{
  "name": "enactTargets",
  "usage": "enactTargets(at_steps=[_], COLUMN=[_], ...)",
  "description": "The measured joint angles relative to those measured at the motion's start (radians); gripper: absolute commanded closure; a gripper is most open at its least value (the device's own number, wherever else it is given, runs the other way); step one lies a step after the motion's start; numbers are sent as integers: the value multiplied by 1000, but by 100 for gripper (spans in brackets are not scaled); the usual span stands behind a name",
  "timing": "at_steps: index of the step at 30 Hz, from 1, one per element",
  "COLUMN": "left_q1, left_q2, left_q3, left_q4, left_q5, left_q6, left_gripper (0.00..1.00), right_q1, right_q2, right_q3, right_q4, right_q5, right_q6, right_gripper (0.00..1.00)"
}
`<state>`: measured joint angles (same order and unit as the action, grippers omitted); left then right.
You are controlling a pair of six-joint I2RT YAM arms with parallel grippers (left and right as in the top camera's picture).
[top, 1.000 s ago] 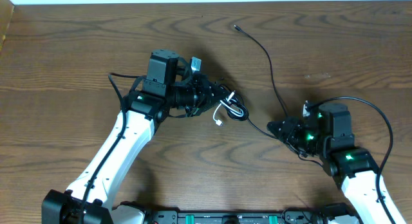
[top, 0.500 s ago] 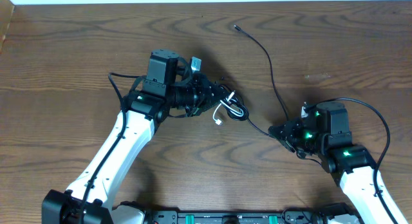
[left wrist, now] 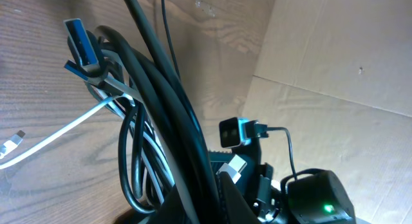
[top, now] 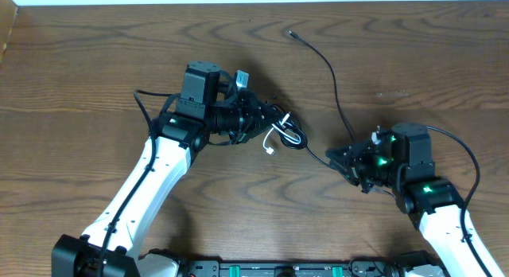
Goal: Untangle cables
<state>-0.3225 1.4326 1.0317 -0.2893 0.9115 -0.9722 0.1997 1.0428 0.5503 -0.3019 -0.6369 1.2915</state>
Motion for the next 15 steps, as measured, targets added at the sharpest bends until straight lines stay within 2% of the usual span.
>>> enactTargets(at_steps=[5,7,11,15], left_q1=[0,0,0,0], left_q2=[0,0,0,0], left_q3=[0,0,0,0], left_q4=[0,0,0,0], left_q5=[0,0,0,0], left_q6=[0,0,0,0], left_gripper=[92,92,92,92], right_q1=[74,98,120,120], right_q2=[37,63,122,171], right_q3=[0,0,0,0], right_q4=[130,138,138,169], right_q5=[10,26,45,54], right_q6=[101,135,194,225], right_gripper=[76,78,74,75])
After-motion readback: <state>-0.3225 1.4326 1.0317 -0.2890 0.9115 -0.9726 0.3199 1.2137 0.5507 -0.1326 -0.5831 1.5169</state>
